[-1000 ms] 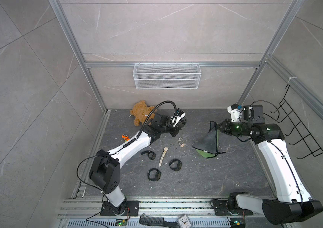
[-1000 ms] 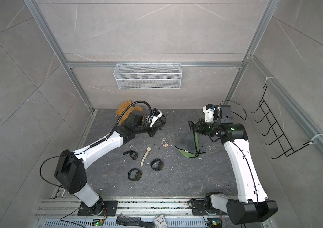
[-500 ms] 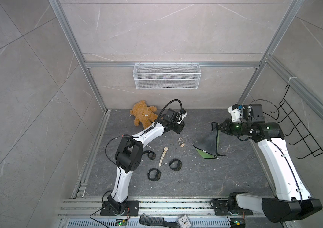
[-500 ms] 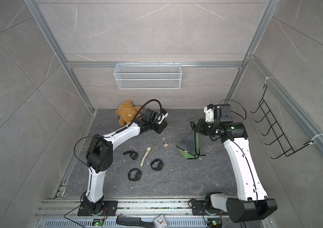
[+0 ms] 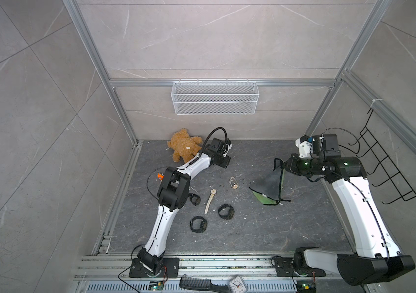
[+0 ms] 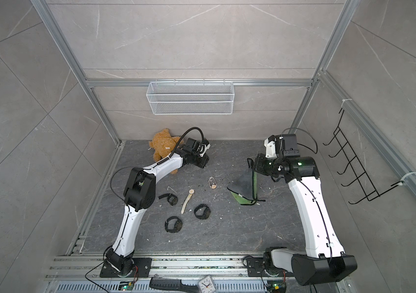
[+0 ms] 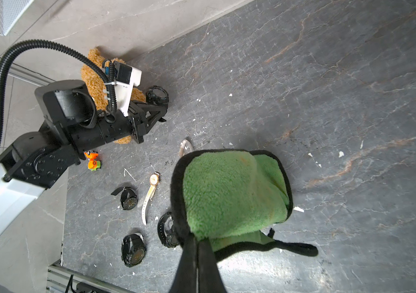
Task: Wipe the watch dial
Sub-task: Place the watch at the center of the board.
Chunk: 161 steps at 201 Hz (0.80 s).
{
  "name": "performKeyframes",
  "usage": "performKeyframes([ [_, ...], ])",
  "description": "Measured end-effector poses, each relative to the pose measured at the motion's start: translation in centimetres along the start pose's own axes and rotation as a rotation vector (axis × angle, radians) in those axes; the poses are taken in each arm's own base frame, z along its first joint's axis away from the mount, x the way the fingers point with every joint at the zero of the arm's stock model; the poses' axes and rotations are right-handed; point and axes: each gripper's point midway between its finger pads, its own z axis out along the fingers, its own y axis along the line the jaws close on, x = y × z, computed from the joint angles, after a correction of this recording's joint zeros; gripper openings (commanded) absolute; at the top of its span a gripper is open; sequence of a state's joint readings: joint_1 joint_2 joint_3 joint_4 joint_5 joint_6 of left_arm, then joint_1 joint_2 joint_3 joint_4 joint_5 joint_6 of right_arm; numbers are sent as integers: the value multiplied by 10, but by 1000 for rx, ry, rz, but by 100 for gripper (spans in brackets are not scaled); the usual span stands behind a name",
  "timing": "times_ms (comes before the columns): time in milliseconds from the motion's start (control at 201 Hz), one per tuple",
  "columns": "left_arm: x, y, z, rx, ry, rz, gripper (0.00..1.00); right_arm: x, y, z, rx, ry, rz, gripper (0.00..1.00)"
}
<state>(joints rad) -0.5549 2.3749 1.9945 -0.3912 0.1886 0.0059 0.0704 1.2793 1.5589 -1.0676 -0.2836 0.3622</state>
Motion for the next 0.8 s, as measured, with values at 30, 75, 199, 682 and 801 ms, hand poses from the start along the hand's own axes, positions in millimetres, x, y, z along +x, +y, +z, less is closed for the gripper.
performKeyframes([
  [30,4,2,4,-2,11,-8,0,1,-1,0,4,3,2,0],
  [75,11,5,9,-3,31,-20,0,1,-1,-1,9,5,4,0],
  [199,27,7,20,0,77,-47,0,0,-2,-4,17,-1,5,0],
  [682,28,8,20,-7,80,-127,43,4,-2,-16,22,-19,8,0],
  [801,27,8,20,-9,76,-135,48,9,-3,-16,23,-15,10,0],
])
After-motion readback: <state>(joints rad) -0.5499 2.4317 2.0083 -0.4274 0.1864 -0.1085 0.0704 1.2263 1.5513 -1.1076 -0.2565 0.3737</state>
